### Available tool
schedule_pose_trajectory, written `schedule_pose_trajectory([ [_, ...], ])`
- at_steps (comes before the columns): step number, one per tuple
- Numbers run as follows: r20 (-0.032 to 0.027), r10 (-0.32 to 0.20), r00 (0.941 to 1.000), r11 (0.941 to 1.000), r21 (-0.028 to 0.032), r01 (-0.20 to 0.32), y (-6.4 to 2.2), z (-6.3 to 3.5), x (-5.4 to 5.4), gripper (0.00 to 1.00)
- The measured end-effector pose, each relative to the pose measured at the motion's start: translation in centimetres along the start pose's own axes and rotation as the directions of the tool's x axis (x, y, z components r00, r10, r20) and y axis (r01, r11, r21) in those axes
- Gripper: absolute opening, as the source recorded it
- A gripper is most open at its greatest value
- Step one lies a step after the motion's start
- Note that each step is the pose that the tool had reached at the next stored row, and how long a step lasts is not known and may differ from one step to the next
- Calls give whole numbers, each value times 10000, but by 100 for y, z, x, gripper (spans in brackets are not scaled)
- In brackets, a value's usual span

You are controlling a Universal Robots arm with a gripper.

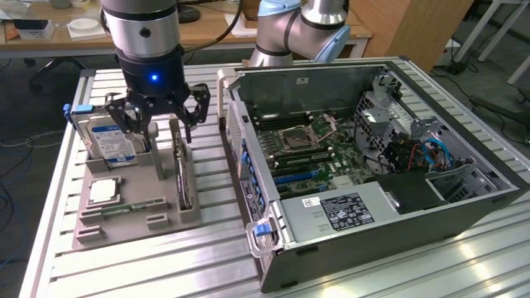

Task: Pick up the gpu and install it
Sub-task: 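Pick up the gpu and move the gpu toward the slot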

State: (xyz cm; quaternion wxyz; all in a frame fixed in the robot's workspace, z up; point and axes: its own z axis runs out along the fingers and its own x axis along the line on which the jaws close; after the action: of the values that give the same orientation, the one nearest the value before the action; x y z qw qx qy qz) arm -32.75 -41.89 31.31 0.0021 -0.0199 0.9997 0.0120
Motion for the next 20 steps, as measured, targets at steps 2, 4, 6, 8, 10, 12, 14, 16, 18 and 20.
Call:
schedule_pose_trajectory([
  [2,-1,-1,10000,10000,0,1,0,9,0,67],
  [4,0,-1,10000,10000,0,1,-1,18,0,67],
  [6,2,-3,10000,10000,-1,3,-1,30,0,67],
  [8,2,-3,10000,10000,0,3,-1,62,0,67],
  [10,2,-3,10000,10000,-1,3,-2,98,0,67],
  [12,2,-2,10000,10000,-1,2,-3,134,0,67],
  [14,2,-3,10000,10000,0,3,-4,162,-1,67],
  [16,2,-3,10000,10000,-1,3,-5,190,-2,67],
  [18,3,-3,10000,10000,-1,3,-5,220,-2,67],
  [20,2,-3,10000,10000,-1,3,-6,248,-2,67],
])
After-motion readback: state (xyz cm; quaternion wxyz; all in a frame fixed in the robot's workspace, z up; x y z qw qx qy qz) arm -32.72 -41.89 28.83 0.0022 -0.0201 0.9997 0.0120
